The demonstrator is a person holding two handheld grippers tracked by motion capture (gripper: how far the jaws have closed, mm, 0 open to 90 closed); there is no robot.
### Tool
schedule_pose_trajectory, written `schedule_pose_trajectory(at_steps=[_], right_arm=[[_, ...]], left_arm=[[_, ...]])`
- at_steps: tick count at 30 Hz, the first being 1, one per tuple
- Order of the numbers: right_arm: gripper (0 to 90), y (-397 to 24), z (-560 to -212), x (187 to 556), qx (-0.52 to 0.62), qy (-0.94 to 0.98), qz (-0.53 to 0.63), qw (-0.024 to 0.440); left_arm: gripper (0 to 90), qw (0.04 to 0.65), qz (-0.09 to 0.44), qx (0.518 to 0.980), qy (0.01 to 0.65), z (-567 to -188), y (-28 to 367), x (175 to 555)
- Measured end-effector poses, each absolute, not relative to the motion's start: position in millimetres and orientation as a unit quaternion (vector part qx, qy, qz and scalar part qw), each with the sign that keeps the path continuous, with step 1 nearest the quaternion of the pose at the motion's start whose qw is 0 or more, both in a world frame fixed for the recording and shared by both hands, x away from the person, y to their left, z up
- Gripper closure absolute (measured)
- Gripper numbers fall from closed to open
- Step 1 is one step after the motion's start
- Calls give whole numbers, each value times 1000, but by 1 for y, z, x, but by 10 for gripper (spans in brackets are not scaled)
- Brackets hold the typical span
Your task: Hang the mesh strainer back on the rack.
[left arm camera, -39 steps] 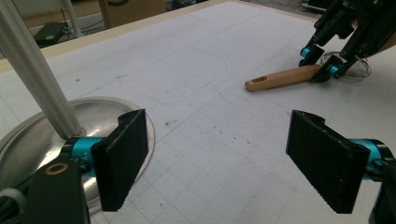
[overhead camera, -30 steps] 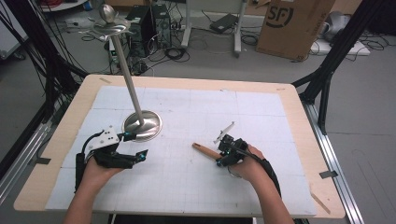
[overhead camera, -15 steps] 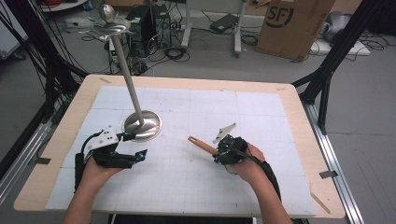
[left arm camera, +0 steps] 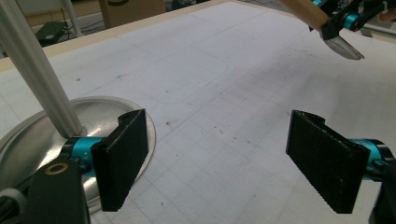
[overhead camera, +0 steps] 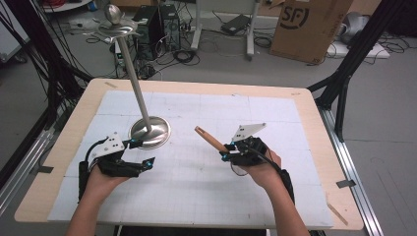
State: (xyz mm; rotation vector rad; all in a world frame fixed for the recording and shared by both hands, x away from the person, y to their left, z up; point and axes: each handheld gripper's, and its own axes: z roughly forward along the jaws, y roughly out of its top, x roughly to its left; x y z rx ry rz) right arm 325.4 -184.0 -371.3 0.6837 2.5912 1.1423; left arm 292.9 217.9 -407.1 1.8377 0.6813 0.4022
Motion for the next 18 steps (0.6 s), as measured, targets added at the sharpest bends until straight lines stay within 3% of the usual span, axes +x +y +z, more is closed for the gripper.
schedule_pose_trajectory(at_steps=[18], right_arm=[[683, -166, -330, 344, 184, 855, 473, 107]], left_arm=[[213, 550, 166, 767, 286, -405, 221, 293]])
